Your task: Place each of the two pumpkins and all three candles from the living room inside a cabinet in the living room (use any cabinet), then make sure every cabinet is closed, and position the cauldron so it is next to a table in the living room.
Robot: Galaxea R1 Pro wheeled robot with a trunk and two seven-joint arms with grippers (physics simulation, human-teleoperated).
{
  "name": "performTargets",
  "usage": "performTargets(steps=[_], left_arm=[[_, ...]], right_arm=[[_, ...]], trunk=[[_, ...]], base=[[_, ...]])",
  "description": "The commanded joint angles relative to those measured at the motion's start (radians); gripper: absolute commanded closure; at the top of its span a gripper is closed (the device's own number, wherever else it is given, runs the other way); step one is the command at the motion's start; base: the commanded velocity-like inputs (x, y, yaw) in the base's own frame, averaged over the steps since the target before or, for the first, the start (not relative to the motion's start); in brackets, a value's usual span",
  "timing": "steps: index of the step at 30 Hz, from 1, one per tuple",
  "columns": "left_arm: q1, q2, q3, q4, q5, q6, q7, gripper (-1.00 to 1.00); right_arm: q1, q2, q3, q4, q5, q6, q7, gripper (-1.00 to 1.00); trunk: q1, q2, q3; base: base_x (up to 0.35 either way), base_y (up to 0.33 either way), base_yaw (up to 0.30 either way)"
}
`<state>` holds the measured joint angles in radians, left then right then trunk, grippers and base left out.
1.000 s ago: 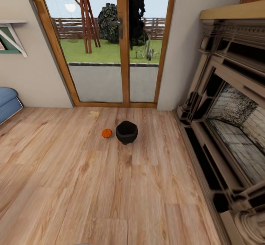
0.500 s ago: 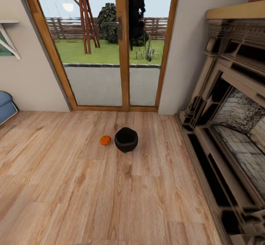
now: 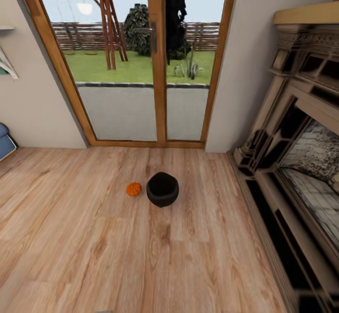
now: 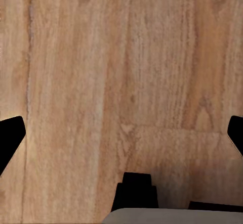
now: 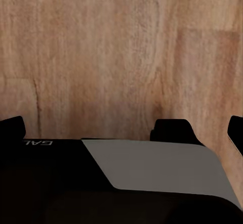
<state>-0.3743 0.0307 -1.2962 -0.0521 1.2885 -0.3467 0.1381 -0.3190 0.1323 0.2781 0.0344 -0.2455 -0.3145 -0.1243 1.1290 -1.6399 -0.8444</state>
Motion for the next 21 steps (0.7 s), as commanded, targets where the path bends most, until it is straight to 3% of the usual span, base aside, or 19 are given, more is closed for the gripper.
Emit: performTargets(steps=[1, 21], left_arm=[[0.0, 0.0, 0.0, 0.0, 0.0, 0.0, 0.0, -1.0], [0.0, 0.002, 0.0, 0.0, 0.0, 0.0, 0.0, -1.0]], right_arm=[[0.0, -0.001, 0.0, 0.0, 0.0, 0.0, 0.0, -1.0], [0.0, 0.001, -0.001, -0.002, 0.0, -0.008, -0.001, -1.0]], trunk=[[0.0, 0.0, 0.0], [0.0, 0.0, 0.003]], base=[[0.329, 0.076, 0.0], [0.319, 0.106, -0.004]])
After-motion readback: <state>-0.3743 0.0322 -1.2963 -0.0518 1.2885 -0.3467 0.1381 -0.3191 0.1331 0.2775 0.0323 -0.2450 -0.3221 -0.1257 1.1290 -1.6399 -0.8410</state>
